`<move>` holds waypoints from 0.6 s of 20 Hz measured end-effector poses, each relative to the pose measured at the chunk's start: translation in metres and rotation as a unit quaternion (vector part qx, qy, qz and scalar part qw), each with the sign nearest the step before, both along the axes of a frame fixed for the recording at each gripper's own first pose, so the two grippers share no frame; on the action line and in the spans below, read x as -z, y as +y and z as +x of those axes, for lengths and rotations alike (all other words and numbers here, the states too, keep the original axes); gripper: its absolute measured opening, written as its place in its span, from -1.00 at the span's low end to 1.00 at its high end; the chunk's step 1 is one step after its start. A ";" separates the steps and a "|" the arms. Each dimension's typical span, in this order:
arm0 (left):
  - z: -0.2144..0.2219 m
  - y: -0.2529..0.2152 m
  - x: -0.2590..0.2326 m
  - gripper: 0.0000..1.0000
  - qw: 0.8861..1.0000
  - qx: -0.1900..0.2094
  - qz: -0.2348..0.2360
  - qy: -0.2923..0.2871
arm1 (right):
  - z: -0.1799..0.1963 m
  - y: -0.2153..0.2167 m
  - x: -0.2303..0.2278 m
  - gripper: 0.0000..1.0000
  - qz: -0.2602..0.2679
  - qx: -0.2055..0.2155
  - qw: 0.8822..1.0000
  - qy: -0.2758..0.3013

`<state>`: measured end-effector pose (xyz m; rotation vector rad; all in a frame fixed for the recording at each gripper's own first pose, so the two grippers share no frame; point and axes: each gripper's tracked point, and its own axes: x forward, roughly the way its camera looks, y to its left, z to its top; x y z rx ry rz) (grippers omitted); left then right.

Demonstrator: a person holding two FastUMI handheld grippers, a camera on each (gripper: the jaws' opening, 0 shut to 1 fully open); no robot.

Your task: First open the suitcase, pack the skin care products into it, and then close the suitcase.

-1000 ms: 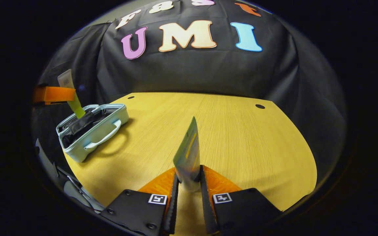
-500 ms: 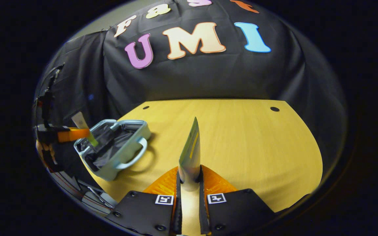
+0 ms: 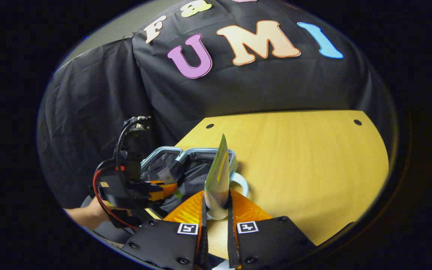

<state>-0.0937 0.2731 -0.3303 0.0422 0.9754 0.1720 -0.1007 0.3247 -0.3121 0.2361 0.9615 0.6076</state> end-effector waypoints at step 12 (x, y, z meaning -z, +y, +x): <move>0.022 0.009 -0.056 0.80 0.987 0.079 -0.095 -0.099 | -0.045 0.078 0.079 -0.50 -0.081 0.004 0.989 0.124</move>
